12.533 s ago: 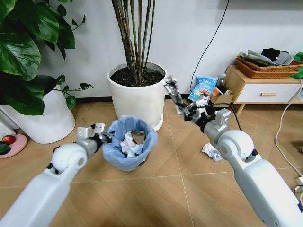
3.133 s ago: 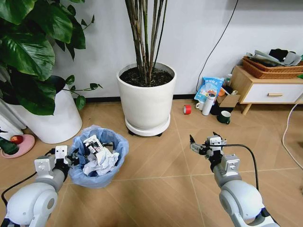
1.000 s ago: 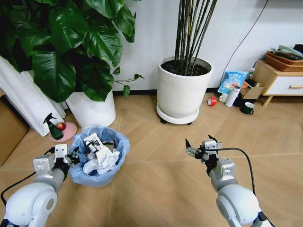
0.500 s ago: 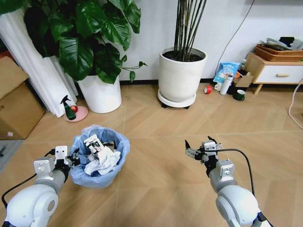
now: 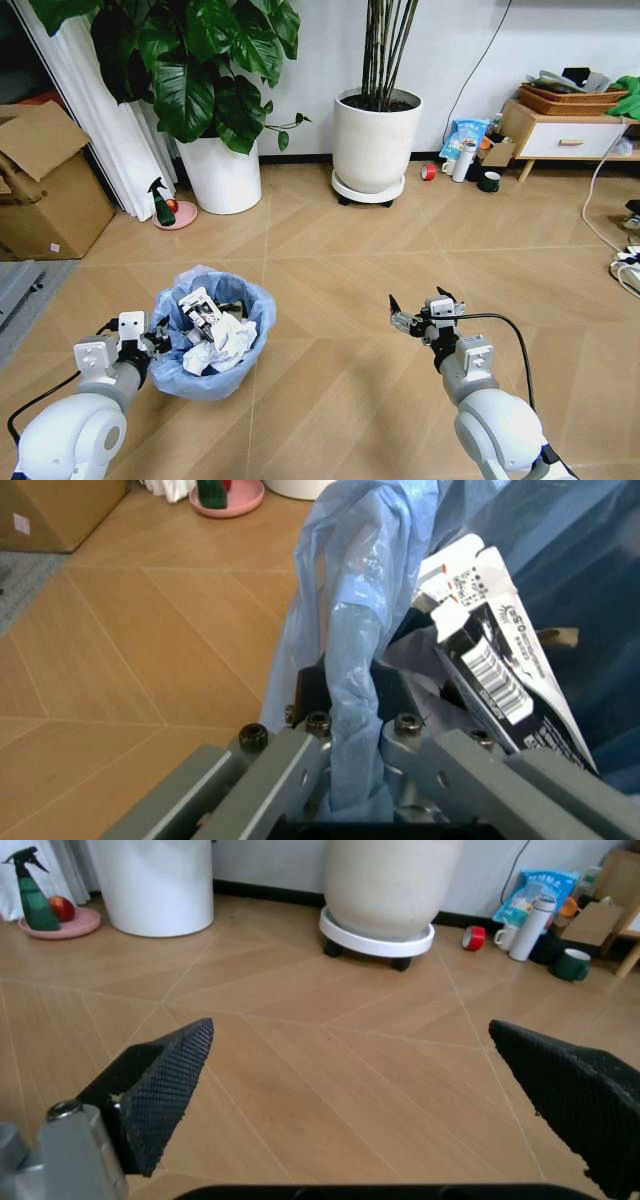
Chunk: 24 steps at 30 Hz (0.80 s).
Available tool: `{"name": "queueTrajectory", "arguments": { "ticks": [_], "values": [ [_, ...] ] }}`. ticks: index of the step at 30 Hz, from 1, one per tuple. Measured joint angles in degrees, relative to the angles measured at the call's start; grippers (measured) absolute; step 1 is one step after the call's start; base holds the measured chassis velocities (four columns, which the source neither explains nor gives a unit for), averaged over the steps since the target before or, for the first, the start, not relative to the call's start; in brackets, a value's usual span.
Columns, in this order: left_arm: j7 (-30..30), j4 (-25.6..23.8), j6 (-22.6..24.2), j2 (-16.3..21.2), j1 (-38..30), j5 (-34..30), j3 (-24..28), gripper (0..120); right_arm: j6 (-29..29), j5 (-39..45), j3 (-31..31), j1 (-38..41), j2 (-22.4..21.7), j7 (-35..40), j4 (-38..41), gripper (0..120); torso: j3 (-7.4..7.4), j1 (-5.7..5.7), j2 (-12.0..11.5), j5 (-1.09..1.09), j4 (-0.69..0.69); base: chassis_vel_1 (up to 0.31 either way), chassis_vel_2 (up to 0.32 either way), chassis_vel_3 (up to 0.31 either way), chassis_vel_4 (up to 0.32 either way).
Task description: Pick up the trash bin and place the garbage on the floor into it.
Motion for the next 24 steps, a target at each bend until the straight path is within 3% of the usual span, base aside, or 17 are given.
{"name": "queueTrajectory", "arguments": {
  "ticks": [12, 24],
  "values": [
    [0.06, -0.73, -0.14, -0.55, 0.43, -0.01, -0.42, 0, -0.29, -0.07, 0.28, -1.18, -0.22, 0.04, 0.94, 100, -0.01, 0.00, 0.00, 0.02, -0.01, -0.023, 0.019, 0.029, -0.025],
    [-2.04, 0.76, -0.08, 4.63, -1.33, -3.89, -0.45, 0, 2.84, 1.03, 0.15, 4.53, -0.50, -1.18, -6.76, 100, -0.01, 0.00, 0.00, 0.02, 0.00, 0.000, 0.000, 0.000, 0.000]
  ]
}}
